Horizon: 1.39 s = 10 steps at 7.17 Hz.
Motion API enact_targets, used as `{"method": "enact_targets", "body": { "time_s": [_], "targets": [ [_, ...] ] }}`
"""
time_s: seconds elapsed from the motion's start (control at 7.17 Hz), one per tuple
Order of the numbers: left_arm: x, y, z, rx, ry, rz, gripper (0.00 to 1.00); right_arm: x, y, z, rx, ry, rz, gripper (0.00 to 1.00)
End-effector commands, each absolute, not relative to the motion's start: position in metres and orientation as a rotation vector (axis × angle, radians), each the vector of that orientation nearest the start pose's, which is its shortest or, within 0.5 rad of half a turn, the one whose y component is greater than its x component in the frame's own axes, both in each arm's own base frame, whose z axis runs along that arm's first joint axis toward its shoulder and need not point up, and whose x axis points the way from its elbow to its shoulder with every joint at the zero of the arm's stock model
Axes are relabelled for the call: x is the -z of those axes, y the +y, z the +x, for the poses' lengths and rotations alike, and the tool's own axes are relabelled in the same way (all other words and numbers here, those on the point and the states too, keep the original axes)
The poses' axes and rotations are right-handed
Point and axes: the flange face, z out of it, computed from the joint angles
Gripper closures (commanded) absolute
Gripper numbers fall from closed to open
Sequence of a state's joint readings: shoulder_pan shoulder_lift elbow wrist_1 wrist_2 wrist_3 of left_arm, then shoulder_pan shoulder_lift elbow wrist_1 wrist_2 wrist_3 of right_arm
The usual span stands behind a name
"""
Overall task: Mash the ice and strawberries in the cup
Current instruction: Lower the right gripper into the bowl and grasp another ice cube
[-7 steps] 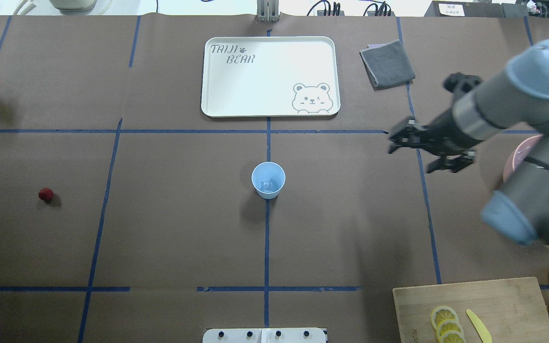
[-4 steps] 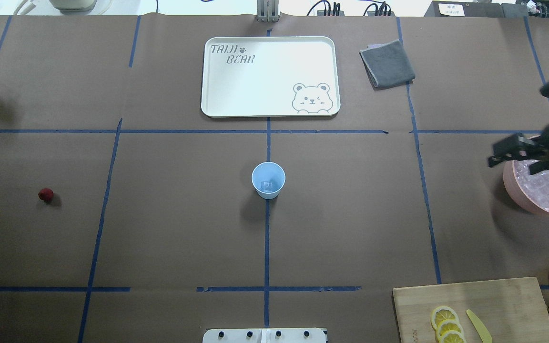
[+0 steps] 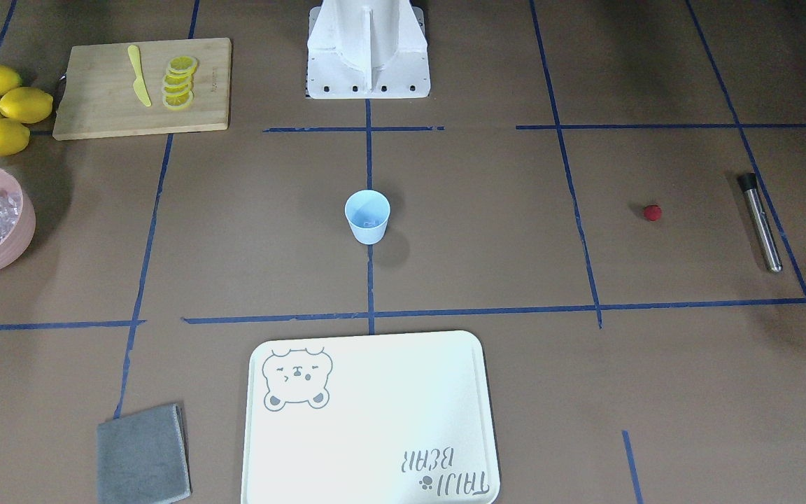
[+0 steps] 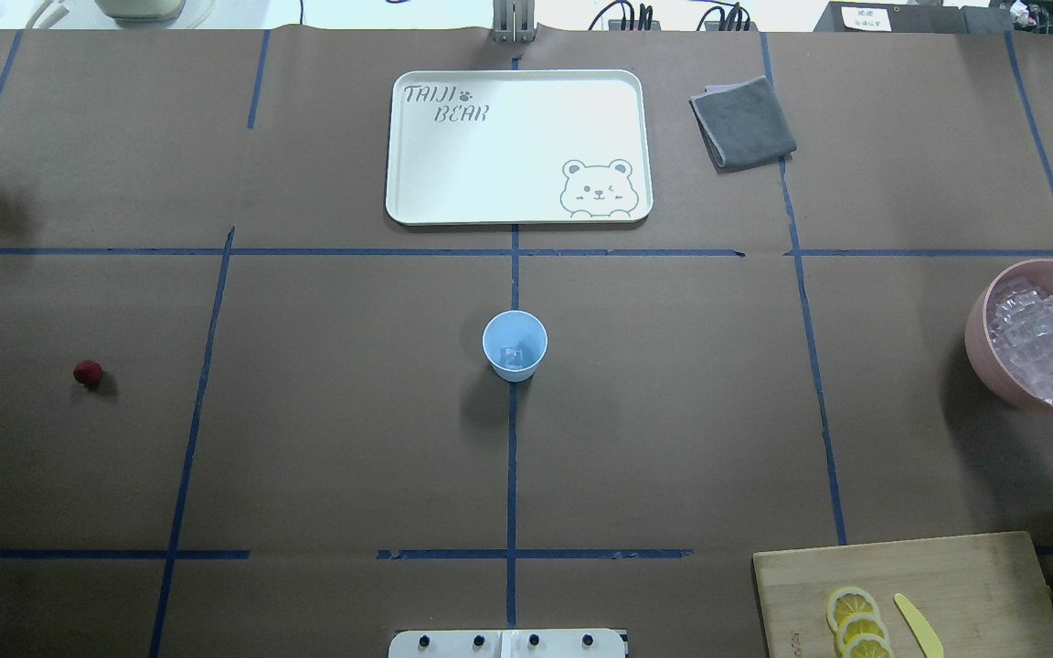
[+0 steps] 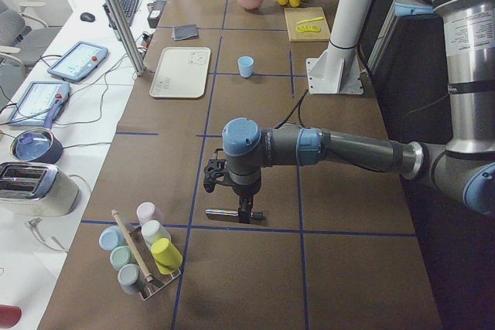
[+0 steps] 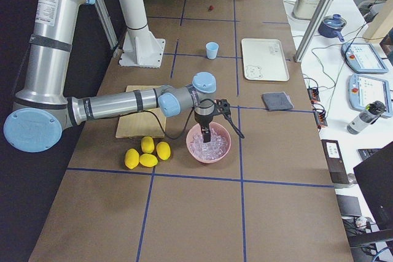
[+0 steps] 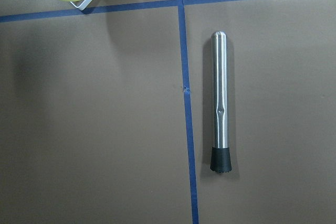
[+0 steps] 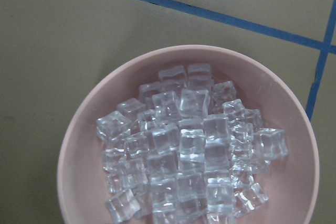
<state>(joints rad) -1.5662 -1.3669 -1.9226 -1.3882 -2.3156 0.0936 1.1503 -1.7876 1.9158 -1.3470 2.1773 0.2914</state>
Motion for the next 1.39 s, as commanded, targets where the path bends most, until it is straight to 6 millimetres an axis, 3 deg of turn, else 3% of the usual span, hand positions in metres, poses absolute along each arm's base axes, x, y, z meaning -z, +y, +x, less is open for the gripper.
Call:
{"method": "enact_targets", "body": {
  "time_s": [0.0,0.42,0.56,0.7,0.98,1.25],
  "targets": [
    [-0.597,-0.399,-0.064,-0.081,0.746,0.001,0.0,-0.594,-0.415,-0.101,0.276,-0.648,0.1,0.01],
    [-0.597,-0.399,-0.064,-0.081,0.746,0.001,0.0,-0.603,-0.414,-0.12,0.305,-0.647,0.067,0.01],
    [-0.597,-0.399,-0.064,-0.081,0.746,0.001,0.0,-0.599,-0.423,-0.132,0.324,-0.649,0.077,0.02],
    [-0.598,-0.399,-0.064,-0.08,0.746,0.0,0.0,-0.607,-0.423,-0.131,0.326,-0.629,0.072,0.02],
    [-0.595,-0.399,-0.064,-0.083,0.745,0.005,0.0,-0.618,-0.424,-0.129,0.329,-0.589,0.071,0.1],
    [-0.595,-0.399,-0.064,-0.083,0.746,0.007,0.0,-0.621,-0.424,-0.13,0.326,-0.586,0.065,0.23]
  ]
}}
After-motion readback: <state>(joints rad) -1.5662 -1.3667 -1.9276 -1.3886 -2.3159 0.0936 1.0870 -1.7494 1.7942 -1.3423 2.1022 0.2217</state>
